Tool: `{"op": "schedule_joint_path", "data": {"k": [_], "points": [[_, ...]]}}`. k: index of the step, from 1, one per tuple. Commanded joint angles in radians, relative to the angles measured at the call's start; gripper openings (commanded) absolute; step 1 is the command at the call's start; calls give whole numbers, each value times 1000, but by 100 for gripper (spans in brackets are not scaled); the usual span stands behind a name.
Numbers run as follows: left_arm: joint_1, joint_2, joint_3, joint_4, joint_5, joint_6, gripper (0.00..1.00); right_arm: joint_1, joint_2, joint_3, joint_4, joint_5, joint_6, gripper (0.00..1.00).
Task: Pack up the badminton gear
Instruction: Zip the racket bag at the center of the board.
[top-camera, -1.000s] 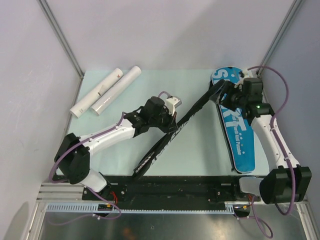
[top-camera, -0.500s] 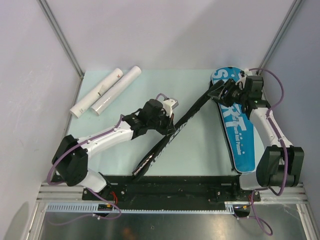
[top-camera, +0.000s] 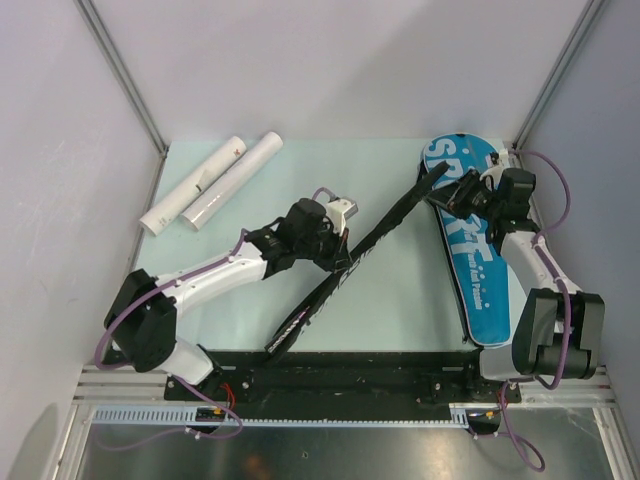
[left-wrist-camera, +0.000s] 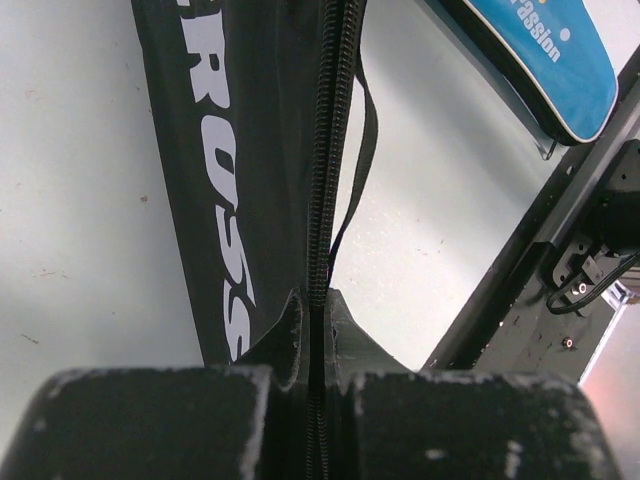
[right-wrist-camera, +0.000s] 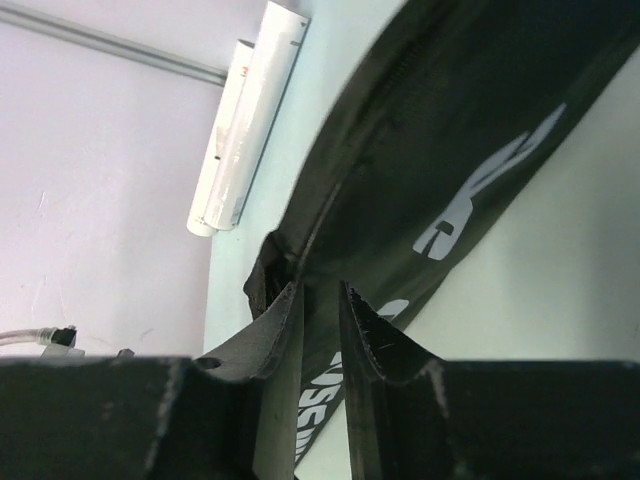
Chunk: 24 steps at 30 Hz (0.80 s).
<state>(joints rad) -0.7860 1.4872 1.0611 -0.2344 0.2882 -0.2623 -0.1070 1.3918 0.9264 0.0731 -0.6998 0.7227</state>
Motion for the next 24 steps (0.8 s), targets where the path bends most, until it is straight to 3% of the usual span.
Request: {"op": "schedule_joint_path", "data": {"k": [1, 12, 16, 20, 24], "points": [[-4, -8, 13, 23, 51, -22, 0, 1, 13, -12, 154, -58, -22, 25], [-5, 8, 25, 21, 71, -17, 0, 24, 38, -32, 238, -84, -9, 32], [-4, 10, 23, 21, 74, -18, 0, 27, 58, -32, 260, -95, -5, 31], [-4, 12, 23, 23, 71, -20, 0, 30, 64, -31, 284, -102, 9, 23], [-4, 13, 23, 21, 65, -29, 0, 46, 46, -31, 263, -89, 11, 26]]}}
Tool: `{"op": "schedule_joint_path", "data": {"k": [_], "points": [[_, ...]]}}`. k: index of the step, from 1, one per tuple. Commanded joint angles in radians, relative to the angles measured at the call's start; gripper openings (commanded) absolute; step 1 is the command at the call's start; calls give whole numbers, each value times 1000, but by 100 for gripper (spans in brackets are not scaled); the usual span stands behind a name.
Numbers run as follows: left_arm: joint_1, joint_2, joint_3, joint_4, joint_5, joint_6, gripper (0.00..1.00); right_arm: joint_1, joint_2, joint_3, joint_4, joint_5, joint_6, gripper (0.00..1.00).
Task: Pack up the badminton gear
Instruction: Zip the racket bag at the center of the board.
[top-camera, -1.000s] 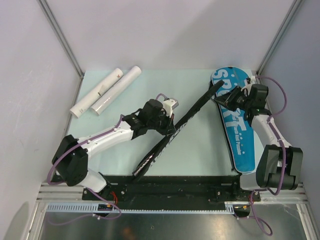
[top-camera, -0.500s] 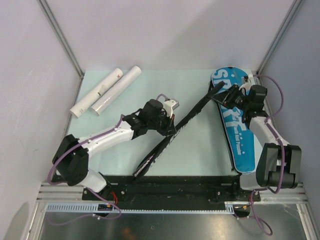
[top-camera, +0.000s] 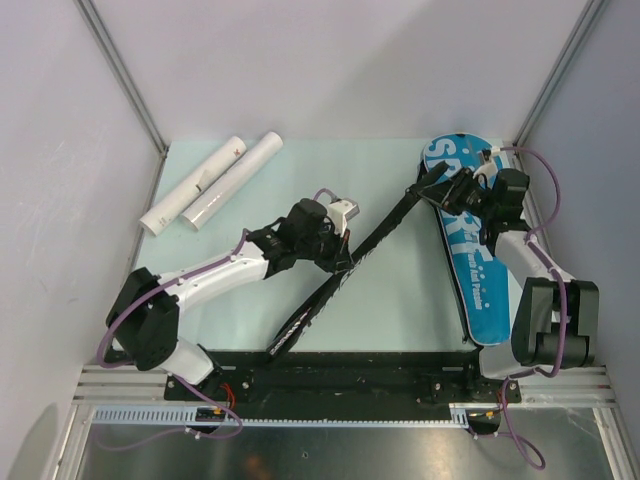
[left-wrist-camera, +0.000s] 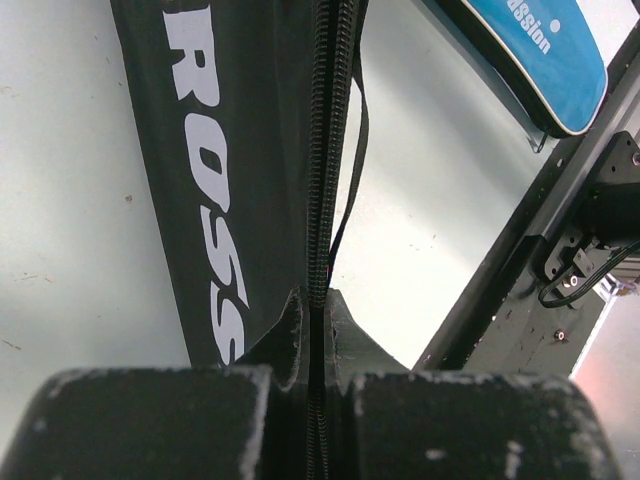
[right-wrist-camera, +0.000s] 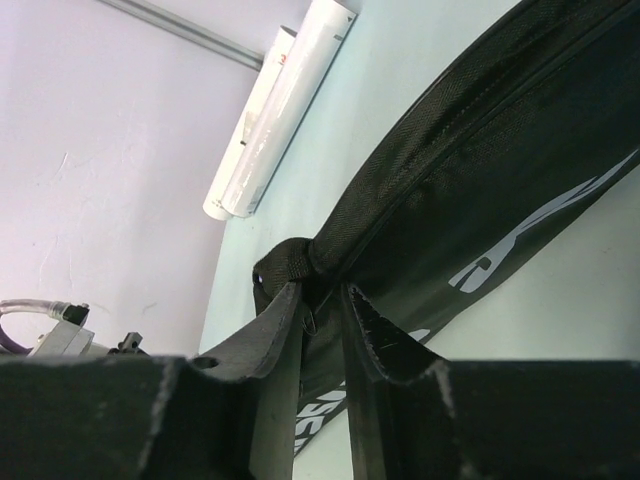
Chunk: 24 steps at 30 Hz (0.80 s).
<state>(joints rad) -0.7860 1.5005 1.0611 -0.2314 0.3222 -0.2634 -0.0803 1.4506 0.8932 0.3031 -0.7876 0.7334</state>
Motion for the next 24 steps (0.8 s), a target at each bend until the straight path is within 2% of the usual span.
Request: {"op": "schedule_joint_path", "data": {"k": [1, 7, 12, 16, 20, 24], "points": [[-4, 1, 25, 18, 32, -30, 0, 25, -16, 3, 24, 5, -3, 28], [-4, 12, 34, 20, 38, -33, 0, 60, -36, 1, -45, 45, -34, 30], [-4, 15, 28, 20, 38, -30, 0, 63, -33, 1, -42, 47, -26, 28], [-4, 15, 28, 20, 20, -34, 0, 68, -36, 3, -48, 59, -32, 14], [-5, 14, 27, 20, 8, -42, 0, 68, -52, 3, -94, 86, -58, 13], [-4, 20, 36, 18, 5, -60, 0, 76, -58, 3, -148, 71, -71, 5]]}}
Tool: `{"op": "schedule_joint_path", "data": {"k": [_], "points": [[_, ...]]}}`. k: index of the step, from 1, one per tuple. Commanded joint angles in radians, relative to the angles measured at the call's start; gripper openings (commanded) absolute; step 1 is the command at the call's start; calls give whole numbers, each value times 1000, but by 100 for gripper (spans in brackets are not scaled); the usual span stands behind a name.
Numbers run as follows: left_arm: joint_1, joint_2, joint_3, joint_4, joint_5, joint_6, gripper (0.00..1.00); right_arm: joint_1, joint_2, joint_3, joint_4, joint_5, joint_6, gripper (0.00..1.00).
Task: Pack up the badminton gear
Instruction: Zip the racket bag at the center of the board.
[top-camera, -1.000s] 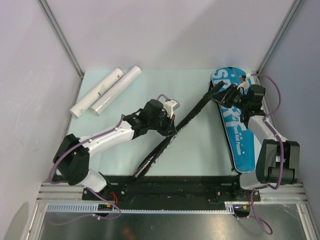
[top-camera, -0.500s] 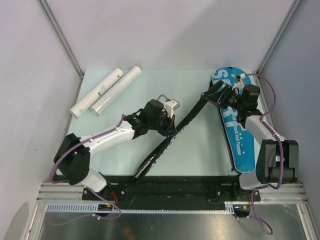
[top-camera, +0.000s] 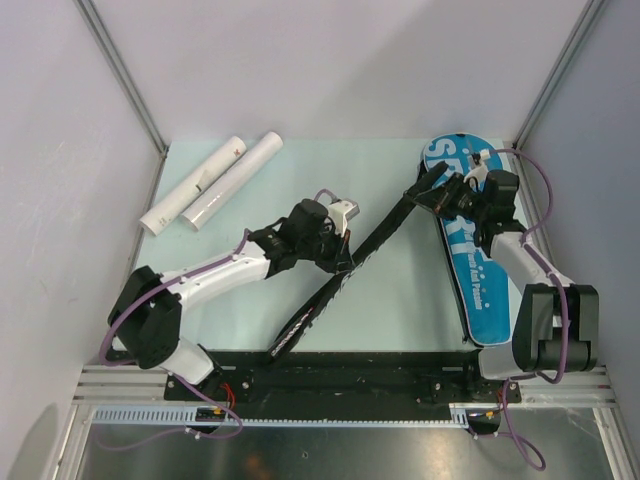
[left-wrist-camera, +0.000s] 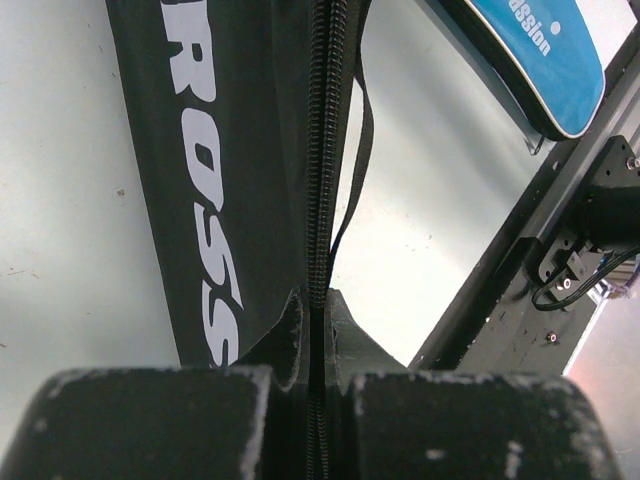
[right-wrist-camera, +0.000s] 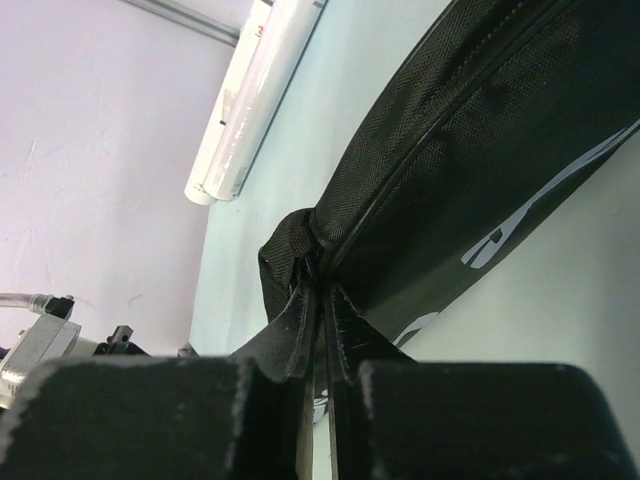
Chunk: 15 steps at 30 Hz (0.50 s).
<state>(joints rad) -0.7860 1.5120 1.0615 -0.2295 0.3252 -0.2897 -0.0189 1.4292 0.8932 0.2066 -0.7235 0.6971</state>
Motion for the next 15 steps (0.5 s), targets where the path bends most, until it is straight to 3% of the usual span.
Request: {"op": "schedule_joint_path", "data": {"k": [1, 10, 15], "points": [[-2, 16, 44, 16, 8, -43, 0, 16, -36, 3, -64, 1, -36, 0], [-2, 42, 83, 18, 14, -68, 0, 191, -121, -4, -176, 67, -51, 0], [-2, 31, 84, 19, 11, -66, 0, 191, -145, -48, -177, 61, -62, 1]]}}
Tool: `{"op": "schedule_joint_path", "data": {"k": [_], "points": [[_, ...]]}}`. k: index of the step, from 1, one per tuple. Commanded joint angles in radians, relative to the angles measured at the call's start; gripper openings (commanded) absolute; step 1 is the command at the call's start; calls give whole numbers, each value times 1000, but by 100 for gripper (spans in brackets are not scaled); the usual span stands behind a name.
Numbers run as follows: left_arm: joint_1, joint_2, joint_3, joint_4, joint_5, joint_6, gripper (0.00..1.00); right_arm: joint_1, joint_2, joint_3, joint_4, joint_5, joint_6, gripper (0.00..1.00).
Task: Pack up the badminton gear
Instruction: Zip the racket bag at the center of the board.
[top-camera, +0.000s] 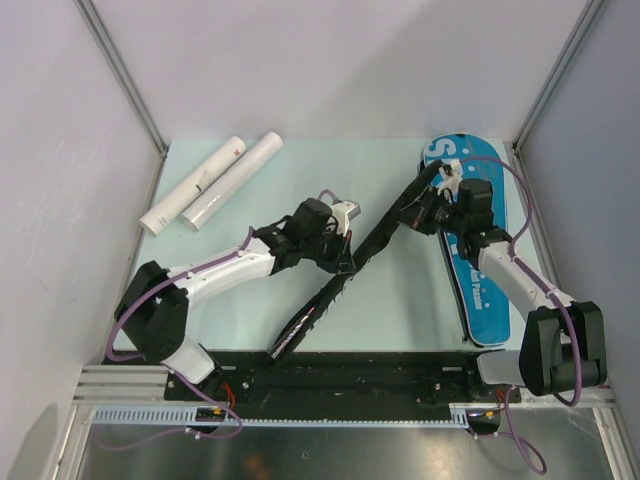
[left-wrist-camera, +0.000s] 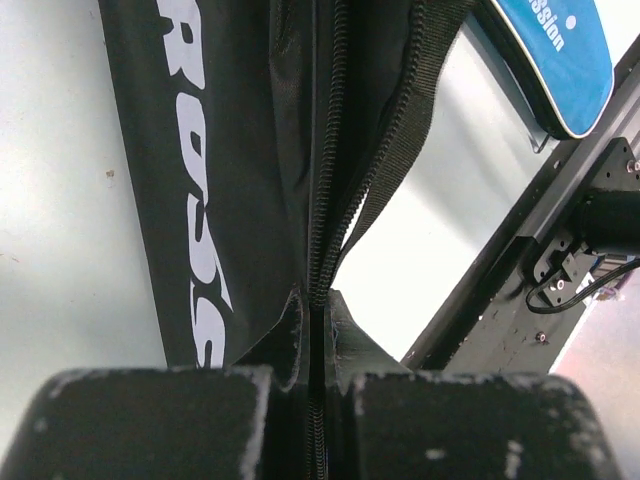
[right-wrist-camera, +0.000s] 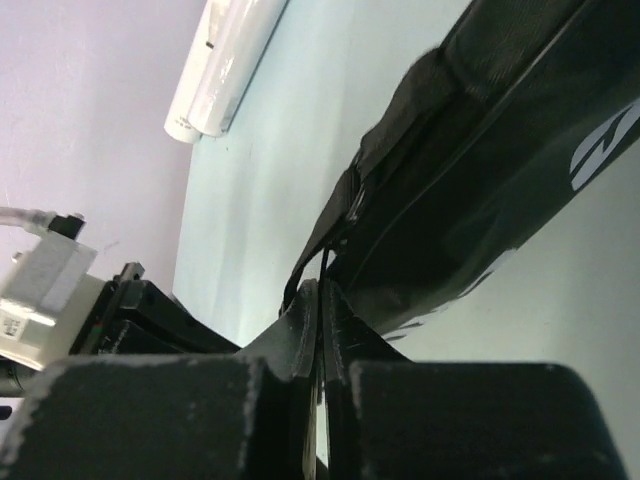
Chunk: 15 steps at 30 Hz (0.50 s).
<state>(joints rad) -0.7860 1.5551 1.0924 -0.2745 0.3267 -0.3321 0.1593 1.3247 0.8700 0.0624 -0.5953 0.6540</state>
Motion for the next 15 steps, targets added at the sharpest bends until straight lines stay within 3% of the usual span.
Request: {"op": "schedule_joint_path", "data": {"k": [1, 5, 10, 15], "points": [[-2, -12, 50, 63, 11, -24, 0, 0, -38, -23, -44, -58, -24, 5], [-2, -15, 32, 64, 17, -30, 0, -53, -24, -31, -3, -118, 21, 0], [-2, -6, 60, 64, 3, -39, 0, 97, -16, -66, 45, -83, 93, 0], [-2, 5, 87, 64, -2, -31, 0, 255, -122, -185, 97, 3, 171, 0]]}}
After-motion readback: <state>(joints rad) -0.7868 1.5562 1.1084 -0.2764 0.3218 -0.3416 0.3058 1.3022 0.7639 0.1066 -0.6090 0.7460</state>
